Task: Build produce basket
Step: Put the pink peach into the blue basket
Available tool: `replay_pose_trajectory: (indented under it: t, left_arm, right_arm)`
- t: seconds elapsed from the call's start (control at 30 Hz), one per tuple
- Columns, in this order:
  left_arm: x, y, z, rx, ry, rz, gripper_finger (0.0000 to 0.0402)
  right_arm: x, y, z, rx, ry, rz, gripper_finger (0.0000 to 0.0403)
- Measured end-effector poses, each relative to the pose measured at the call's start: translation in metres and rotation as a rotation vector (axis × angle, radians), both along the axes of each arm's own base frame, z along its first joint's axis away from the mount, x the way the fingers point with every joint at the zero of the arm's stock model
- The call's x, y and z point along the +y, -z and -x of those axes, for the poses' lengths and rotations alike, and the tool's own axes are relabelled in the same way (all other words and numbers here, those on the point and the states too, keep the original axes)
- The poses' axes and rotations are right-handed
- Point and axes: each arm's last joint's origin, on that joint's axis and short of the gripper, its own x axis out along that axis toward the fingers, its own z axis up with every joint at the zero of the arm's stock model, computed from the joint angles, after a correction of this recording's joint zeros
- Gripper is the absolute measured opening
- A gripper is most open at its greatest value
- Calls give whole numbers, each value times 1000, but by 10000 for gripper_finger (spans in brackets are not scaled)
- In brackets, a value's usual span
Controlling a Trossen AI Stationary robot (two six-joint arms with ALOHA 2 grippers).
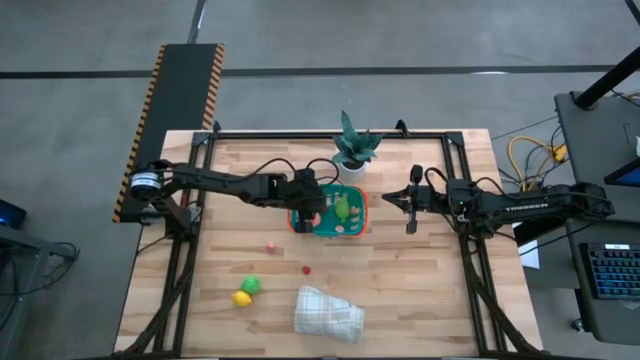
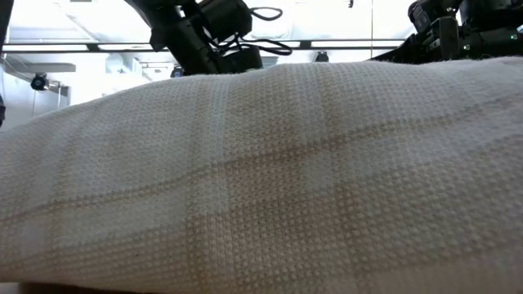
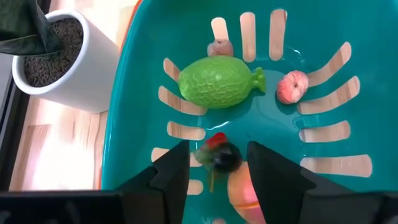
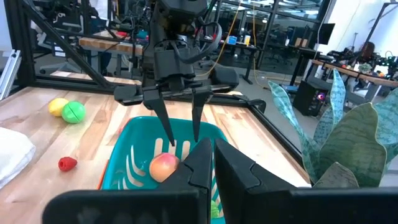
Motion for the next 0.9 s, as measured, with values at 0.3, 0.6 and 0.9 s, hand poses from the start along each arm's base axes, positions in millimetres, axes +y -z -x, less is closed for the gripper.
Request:
replay_pose_trajectory:
  t: [0.3,0.6,0.9]
  left_arm:
    - [-1,-18,4,-24,10,-34,187]
    - [-30,-88,64,-81,19,-23,191]
    - [-52,-117,113,-120,-29,69,191]
  right_arm:
    - [0,0,0,0,0,0,9]
    - [0,0,0,0,0,3,9]
    - [0,0,0,0,0,6,9]
